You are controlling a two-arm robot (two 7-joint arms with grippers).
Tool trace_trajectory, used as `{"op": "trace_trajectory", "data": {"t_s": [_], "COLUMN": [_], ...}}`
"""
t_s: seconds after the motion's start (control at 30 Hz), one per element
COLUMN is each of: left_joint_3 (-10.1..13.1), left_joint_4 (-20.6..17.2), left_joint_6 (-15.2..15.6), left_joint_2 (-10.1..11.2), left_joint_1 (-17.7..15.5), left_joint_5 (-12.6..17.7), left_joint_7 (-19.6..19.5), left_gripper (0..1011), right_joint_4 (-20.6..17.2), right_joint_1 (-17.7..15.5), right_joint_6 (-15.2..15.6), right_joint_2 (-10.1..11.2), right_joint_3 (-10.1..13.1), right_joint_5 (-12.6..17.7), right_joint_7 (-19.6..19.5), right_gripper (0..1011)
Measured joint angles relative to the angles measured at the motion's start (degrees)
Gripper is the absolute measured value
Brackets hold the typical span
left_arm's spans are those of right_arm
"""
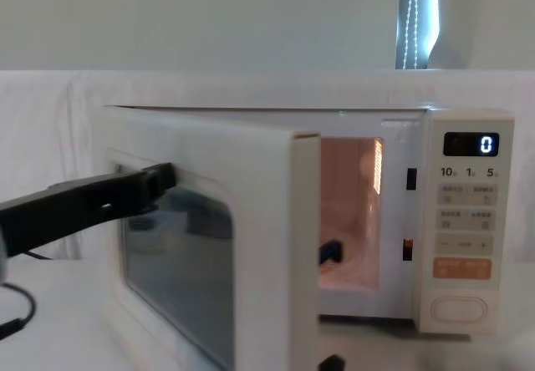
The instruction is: Press the button to open the microwave door with one hand; close the microwave door with the other hand.
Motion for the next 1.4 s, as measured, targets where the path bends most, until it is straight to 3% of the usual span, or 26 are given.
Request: {"op": "trace_trajectory", "data": {"t_s": [0.67,1.4], "left_joint_3": [7.15,9.86], "left_joint_4": [8.23,20.32], "left_joint_6": [-0.66,-2.11], "left_joint_2": [-3.17,-9.83], "left_joint_1": [-10.81,-20.24], "left_joint_5": [1.34,4.81], "left_joint_7": [1.61,3.22], "left_gripper": [0,0], "right_joint_4": [0.0,0.0], "right_joint_1": [0.0,0.0], "right_joint_6": [0.0,0.0], "right_joint_2": [0.0,0.0], "right_joint_3": [0.0,0.0], "right_joint_5": [0.0,0.0], "right_joint_7": [0.0,0.0], "right_gripper": [1002,1002]}}
